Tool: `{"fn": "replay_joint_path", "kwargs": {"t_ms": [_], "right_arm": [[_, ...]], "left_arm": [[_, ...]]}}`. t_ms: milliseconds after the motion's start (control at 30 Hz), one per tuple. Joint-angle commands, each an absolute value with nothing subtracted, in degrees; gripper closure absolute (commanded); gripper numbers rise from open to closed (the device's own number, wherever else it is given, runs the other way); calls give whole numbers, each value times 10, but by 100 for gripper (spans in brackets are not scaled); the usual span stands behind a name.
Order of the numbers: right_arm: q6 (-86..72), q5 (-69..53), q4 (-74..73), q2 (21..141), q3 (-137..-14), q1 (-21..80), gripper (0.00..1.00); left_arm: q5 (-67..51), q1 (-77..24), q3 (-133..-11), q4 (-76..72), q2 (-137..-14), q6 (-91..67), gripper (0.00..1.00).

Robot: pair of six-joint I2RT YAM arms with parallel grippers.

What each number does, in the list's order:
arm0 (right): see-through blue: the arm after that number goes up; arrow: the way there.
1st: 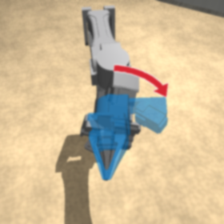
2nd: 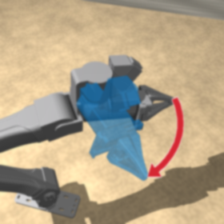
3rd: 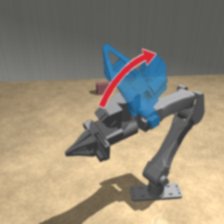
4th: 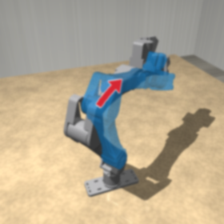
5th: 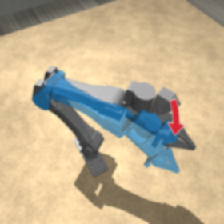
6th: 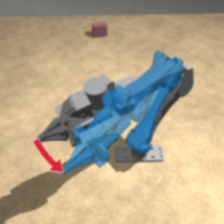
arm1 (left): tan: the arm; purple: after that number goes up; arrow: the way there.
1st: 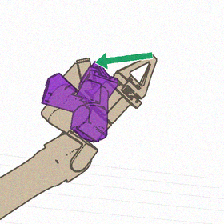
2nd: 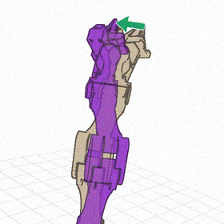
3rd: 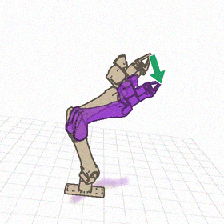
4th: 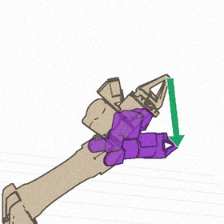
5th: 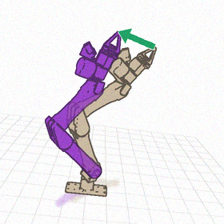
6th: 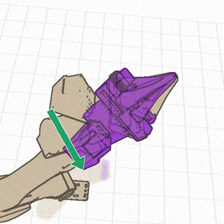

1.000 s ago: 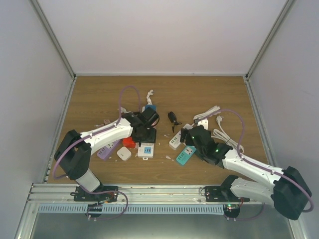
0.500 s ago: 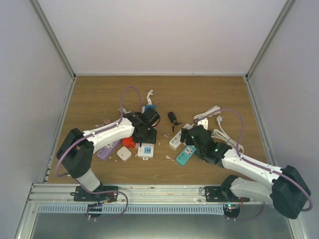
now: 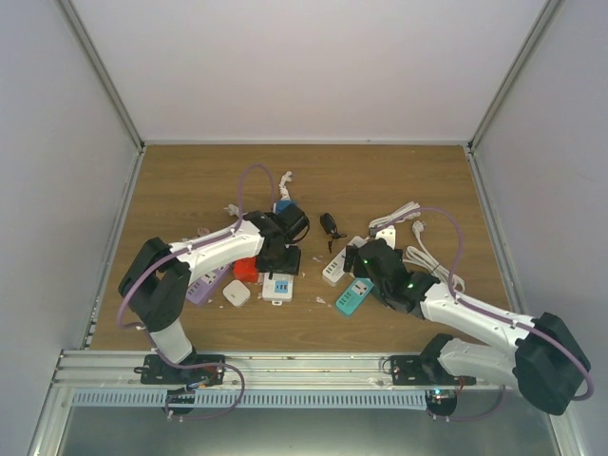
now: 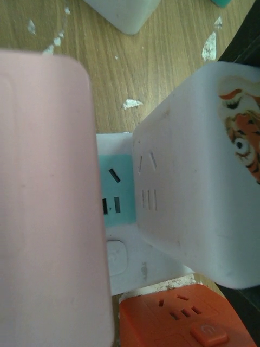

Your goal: Insert the plug

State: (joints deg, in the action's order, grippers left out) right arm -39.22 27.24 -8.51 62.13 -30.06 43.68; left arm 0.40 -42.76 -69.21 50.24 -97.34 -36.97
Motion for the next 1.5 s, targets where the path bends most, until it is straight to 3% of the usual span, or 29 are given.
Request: {"fn": "replay_joint_path", "kwargs": {"t_ms": [0, 300, 433, 667, 833, 900, 1367, 1467], "right_arm": [[-388, 303, -69, 627, -306, 433, 0], [-384, 303, -67, 636, -308, 432, 1], [-381, 306, -72, 636, -310, 432, 0], [-385, 306, -75, 625, -311, 430, 0], [-381, 306, -77, 623, -311, 429, 0], [-381, 305, -79, 623, -312, 429, 0], [-389, 308, -85, 621, -308, 428, 0], [-390, 308, -87, 622, -309, 428, 0]], "left_arm": [[14, -432, -667, 511, -1008, -354, 56], [8, -432, -634, 490, -1019, -364, 56], [9, -432, -650, 503, -1013, -357, 51], [30, -432, -720, 553, -978, -353, 28], [56, -430, -745, 585, -978, -339, 26], [55, -431, -744, 586, -978, -337, 27], [8, -431, -657, 523, -1008, -340, 67], [19, -433, -632, 514, -1028, -328, 71]]}}
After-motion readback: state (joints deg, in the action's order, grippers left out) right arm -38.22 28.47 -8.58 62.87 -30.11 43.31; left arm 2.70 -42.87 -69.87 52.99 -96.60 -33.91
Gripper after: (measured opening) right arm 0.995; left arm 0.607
